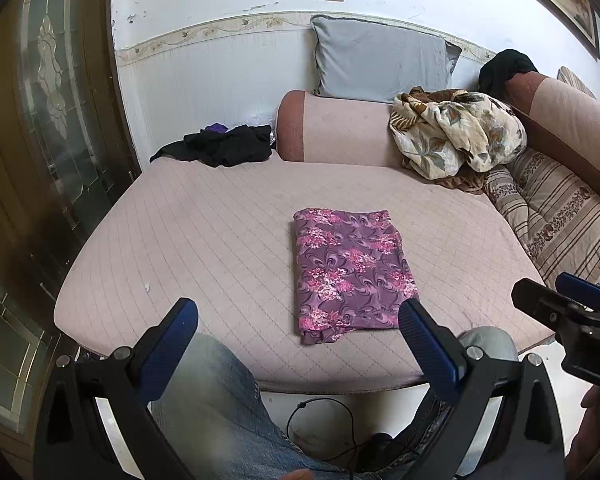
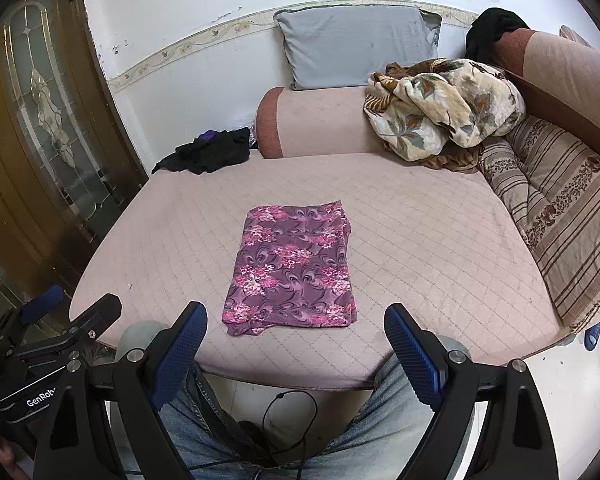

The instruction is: Fold small clothes

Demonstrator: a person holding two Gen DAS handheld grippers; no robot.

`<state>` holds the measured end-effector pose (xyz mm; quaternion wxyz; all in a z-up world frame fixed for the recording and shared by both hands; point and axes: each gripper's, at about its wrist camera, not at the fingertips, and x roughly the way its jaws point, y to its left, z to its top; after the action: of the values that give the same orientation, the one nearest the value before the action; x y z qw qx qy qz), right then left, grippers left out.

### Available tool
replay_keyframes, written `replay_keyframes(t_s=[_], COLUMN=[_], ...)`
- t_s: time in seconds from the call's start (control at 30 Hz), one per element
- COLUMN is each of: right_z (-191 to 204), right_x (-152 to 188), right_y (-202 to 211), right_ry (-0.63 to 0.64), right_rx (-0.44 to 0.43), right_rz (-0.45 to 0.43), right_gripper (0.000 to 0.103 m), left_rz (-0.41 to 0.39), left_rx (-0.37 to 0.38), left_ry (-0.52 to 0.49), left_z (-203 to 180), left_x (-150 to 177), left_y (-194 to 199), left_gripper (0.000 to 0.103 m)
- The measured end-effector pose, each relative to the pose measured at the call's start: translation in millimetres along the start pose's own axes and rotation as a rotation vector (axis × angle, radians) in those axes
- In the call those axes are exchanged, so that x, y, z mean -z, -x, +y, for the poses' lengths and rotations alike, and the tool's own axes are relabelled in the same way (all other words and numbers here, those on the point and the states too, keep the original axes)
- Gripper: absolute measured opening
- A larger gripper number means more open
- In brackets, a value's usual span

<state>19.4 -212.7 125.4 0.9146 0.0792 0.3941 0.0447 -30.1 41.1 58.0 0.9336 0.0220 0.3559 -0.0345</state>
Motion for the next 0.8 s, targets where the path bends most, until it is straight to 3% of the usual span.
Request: replay_keyframes(t_s=[0.53,0.67,0.8], right_z=[-1.5,1.0,2.4], right_x=[-3.5,-5.0,-5.0], right_y=[-6.6,-4.1,-3.4], right_ry=[0.008,0.011,0.017], right_rx=[-0.001,-0.003,0.002], right_rz=[0.010,0.001,0.005], right_gripper=[0.093,0.093,0.093], left_rz=[0.010,-0.011,0.015], left_rx=[0.029,0.023,-0.005], left_ry=[-0.017,-0.023,-0.064], left_z=[-1.9,-4.0,-9.0], left_x=[-5.2,-4.9,-6.4], left_y=[-7.6,-3.7,-10.0], left_gripper=[0.100,0.100,0.100])
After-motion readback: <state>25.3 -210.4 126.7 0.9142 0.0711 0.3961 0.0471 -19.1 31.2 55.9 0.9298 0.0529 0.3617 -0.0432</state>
